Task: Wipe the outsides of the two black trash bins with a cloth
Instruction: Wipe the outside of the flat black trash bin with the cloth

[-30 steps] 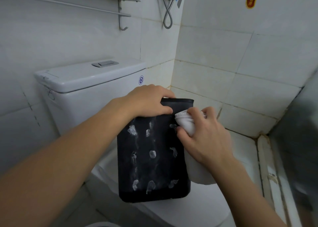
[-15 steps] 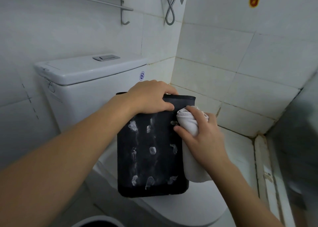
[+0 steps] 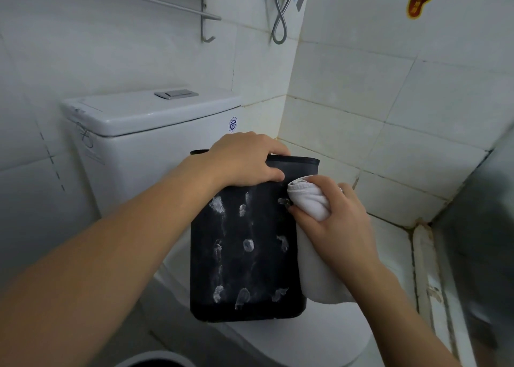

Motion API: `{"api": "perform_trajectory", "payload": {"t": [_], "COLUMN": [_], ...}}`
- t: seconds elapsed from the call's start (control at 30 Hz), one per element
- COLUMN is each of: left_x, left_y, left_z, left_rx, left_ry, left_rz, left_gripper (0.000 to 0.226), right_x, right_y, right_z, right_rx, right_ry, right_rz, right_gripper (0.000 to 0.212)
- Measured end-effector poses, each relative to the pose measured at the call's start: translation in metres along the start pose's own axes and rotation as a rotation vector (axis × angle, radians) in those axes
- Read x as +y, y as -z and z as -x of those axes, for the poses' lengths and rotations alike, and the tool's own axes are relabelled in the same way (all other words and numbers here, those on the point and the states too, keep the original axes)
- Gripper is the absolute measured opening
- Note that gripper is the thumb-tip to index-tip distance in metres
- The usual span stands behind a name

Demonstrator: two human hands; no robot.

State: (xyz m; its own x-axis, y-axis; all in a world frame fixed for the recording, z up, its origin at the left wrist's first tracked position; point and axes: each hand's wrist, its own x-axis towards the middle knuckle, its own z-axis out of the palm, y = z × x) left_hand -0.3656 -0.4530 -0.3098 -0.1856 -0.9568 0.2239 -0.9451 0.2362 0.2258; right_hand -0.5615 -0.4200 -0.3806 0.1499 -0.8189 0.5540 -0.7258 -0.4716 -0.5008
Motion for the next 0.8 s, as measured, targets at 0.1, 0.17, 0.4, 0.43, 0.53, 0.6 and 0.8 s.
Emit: {"api": "perform_trajectory", "payload": {"t": [0.1, 0.17, 0.4, 0.43, 0.53, 0.6, 0.8], "left_x": [-0.001, -0.002, -0.002, -0.002, -0.002, -0.003, -0.007], "left_y": [0.0, 0.0, 0.0, 0.001, 0.0, -0.001, 0.0], "left_z": [0.0, 0.0, -0.001, 0.0, -0.001, -0.002, -0.003], "left_rx": [0.001, -0.002, -0.011, -0.013, -0.014, -0.014, -0.017], "left_ry": [-0.002, -0.007, -0.025, -0.026, -0.033, -0.033, -0.007], "left_rz": [0.002, 0.006, 0.041, 0.043, 0.037, 0.031, 0.02], "left_gripper": [0.041, 0.039, 0.036, 0.036, 0.037, 0.037, 0.037], "right_x": [-0.003, -0.003, -0.016, -0.016, -0.013, -0.007, 0.007], "right_y": [0.003, 0.006, -0.002, -0.003, -0.001, 0.001, 0.001], "right_z": [-0.002, -0.003, -0.005, -0.006, -0.007, -0.008, -0.008], "right_rx": [-0.013, -0.009, -0.056, -0.068, -0.128, -0.165, -0.083], "right_ry": [-0.073, -0.134, -0.111, -0.104, -0.102, -0.078, -0.055], "right_rz": [-0.048, -0.071, 0.142, 0.166, 0.153, 0.116, -0.117], "right_gripper": [0.061, 0.074, 0.056, 0.055, 0.059, 0.058, 0.065]}}
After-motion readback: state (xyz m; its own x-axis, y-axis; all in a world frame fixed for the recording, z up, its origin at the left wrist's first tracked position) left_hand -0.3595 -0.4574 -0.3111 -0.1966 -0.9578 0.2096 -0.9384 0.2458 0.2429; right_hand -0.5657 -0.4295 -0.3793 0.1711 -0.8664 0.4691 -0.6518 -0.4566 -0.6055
